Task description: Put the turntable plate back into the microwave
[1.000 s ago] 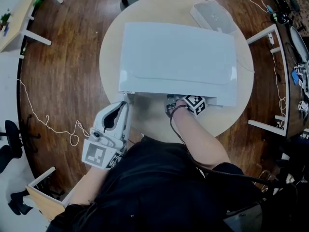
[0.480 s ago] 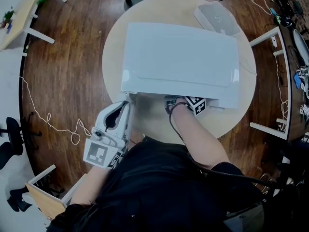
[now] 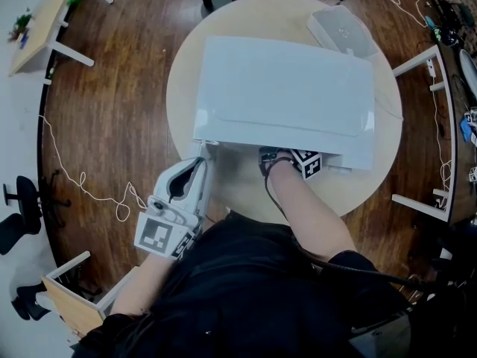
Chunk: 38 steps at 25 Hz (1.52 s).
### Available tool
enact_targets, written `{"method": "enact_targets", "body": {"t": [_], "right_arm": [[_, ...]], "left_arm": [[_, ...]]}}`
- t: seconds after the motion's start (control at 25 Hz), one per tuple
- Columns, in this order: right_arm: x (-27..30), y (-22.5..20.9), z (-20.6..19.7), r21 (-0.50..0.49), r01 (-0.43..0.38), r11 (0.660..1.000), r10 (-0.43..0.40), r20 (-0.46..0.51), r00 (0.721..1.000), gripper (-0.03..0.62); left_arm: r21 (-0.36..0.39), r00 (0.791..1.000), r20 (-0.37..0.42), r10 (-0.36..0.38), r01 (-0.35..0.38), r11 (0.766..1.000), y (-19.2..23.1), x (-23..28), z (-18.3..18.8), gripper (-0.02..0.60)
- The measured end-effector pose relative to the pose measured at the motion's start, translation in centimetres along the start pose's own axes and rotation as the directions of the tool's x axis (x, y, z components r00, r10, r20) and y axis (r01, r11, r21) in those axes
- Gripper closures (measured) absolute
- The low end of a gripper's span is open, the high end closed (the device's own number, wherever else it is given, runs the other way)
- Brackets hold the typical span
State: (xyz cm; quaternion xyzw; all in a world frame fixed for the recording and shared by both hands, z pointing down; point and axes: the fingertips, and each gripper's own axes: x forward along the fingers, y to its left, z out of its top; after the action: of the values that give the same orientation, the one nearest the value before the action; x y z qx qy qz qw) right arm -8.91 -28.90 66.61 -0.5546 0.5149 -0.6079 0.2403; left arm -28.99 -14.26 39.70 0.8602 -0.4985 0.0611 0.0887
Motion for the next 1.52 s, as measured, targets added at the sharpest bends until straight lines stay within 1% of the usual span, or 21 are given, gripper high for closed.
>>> {"method": "enact_targets", "body": {"t": [0.28,0.4,0.48,0.6,0.8,1.0,1.16,1.32,1.52], "right_arm": [[-0.1,-0.3,0.2,0.043,0.016,0.999,-0.017,0.027,0.999,0.554],[-0.3,-0.7,0.6,0.060,0.005,0.998,-0.006,0.023,1.000,0.554],[-0.7,-0.8,0.9,0.055,-0.002,0.998,0.000,0.028,1.000,0.553],[-1.0,-0.9,1.3,0.046,-0.005,0.999,0.003,0.034,0.999,0.531],[-1.5,-1.1,1.3,0.051,-0.017,0.999,0.015,0.027,1.000,0.517],[-2.4,0.0,0.8,0.046,-0.047,0.998,0.046,0.011,0.999,0.517],[-3.7,-0.1,0.7,0.034,-0.063,0.997,0.063,-0.008,0.998,0.517],[-6.1,-0.2,0.7,-0.015,-0.081,0.997,0.081,-0.030,0.996,0.517],[-8.8,-0.4,0.7,-0.040,-0.100,0.994,0.099,-0.044,0.994,0.517]], "left_arm": [[-0.001,1.000,-0.006,0.008,-0.008,1.000,-0.5,-0.6,-0.2,0.575],[0.008,1.000,-0.005,0.006,-0.006,1.000,-1.4,-0.5,-0.1,0.575],[0.013,1.000,-0.009,-0.007,0.007,1.000,-2.1,-0.4,0.1,0.575],[-0.008,1.000,-0.004,-0.011,0.011,1.000,-2.8,-0.4,0.5,0.575],[-0.046,1.000,0.027,-0.004,0.005,0.999,-3.3,-0.7,1.3,0.575],[-0.033,0.999,0.041,-0.009,0.010,0.999,-3.7,-1.2,1.8,0.575],[-0.027,0.998,0.056,-0.026,0.028,0.999,-4.5,-1.1,2.1,0.575],[-0.025,0.996,0.065,-0.059,0.061,0.998,-5.8,-0.9,2.2,0.575],[0.031,0.992,0.044,-0.118,0.117,0.993,-7.0,-0.4,0.5,0.575]]}}
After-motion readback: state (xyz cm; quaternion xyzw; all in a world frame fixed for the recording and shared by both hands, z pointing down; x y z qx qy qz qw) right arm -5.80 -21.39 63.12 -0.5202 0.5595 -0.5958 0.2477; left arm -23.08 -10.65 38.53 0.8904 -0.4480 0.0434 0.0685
